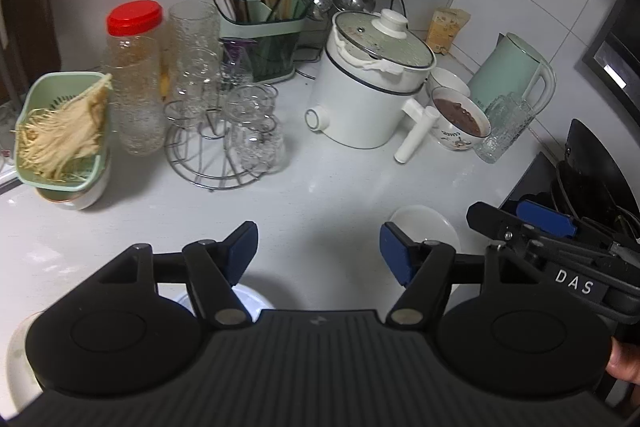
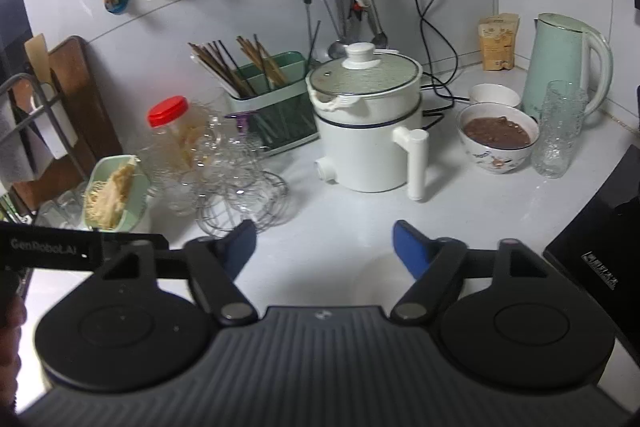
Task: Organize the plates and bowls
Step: 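Lift both open grippers and move them to the white bowl, then close both grippers on the rim of the white bowl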
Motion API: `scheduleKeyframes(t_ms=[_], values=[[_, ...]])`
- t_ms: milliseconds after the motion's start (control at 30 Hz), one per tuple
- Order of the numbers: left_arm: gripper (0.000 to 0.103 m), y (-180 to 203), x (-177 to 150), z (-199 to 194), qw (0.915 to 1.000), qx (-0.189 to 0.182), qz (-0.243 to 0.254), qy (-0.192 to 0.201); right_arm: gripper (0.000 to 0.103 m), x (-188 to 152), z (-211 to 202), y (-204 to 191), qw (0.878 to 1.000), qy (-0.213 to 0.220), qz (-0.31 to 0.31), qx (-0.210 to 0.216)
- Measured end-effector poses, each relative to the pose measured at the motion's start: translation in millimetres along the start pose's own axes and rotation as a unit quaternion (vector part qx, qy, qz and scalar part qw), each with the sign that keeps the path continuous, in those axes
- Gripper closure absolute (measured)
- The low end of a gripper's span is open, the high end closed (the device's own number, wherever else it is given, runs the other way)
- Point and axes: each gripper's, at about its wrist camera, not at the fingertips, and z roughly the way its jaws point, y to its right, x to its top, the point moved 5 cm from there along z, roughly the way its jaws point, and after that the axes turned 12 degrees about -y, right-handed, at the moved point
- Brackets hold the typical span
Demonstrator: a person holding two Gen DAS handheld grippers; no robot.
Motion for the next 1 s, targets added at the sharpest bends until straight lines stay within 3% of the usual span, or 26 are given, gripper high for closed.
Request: scheduleKeyframes(t_ms=[233,367,533,700,867,1000], values=[[0.025,19,11,26,0.9996,0.008,0.025,-0.001,0.019,-1,14,30,1.0,-0.012,0.018,-0.016],[0.025,19,15,46,0.9988,0.037,0.032,0.003,0.019,-6,31,42,0.999,-0.037,0.025,-0.019],[0.025,13,19,73,0.9996,0.021,0.006,-0.019,0.019,-10,49,59,0.998,-0.053,0.034,-0.009],[0.025,21,24,95,0.9994,0.014,-0.004,-0.032,0.019,-7,64,75,0.998,-0.046,0.031,-0.038],[0.025,30,26,119,0.9985,-0.002,0.004,-0.054,0.02,-16,81,93,0.995,-0.076,0.057,-0.024],[0.025,35,26,137,0.9966,-0.016,0.01,-0.08,0.02,-15,87,107,0.994,-0.072,0.083,-0.013]])
